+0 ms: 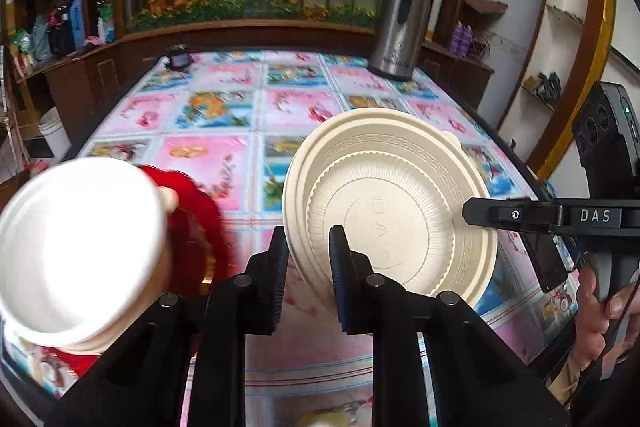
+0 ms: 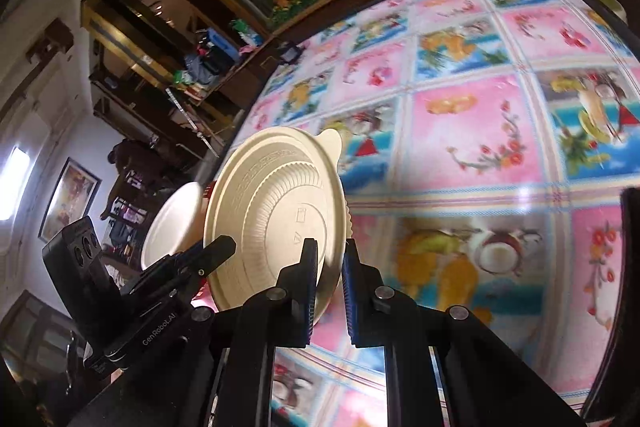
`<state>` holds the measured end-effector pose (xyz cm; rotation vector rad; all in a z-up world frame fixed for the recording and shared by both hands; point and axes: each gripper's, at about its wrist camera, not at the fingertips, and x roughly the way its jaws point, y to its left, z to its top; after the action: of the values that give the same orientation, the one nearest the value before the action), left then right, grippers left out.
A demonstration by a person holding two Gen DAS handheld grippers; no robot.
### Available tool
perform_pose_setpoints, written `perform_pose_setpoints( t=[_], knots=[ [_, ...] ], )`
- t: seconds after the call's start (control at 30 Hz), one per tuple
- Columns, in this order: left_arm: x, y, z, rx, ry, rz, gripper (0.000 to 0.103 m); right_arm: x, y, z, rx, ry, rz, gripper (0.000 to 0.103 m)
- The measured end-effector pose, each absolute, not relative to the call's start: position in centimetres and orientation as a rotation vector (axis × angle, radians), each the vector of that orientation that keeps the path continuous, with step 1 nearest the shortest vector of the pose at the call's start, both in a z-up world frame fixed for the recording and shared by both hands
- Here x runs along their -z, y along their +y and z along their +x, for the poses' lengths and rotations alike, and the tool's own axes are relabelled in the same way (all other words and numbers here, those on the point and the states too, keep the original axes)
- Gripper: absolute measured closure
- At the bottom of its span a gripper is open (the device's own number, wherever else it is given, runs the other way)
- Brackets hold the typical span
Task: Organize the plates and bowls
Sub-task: 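Lift the beige bowl with the right tool and carry it over the stack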
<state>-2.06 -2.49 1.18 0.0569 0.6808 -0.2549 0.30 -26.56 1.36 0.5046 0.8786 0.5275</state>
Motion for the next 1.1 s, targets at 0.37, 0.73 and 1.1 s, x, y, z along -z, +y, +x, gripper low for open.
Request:
perform_pose_setpoints(
  t=[0.37,0.73,1.1],
  knots=[
    [-4.2,3.4,-3.6,0.164,0.59,-0.016,0.085,-5.0,-20.3,0.9,-0.645,0.851,0.442,0.091],
    [-5.5,7.8,-4.8,0.078,0.536,-0.067,0.085,-7.5,-14.7,1.4,-0.727,0.833,0.397,0.091],
    [-5.1,11.6,-4.4,-0.002,0.534,-0.114,0.085,-7.8,-9.7,3.2,-0.785,0.865,0.382,0.091]
  ],
)
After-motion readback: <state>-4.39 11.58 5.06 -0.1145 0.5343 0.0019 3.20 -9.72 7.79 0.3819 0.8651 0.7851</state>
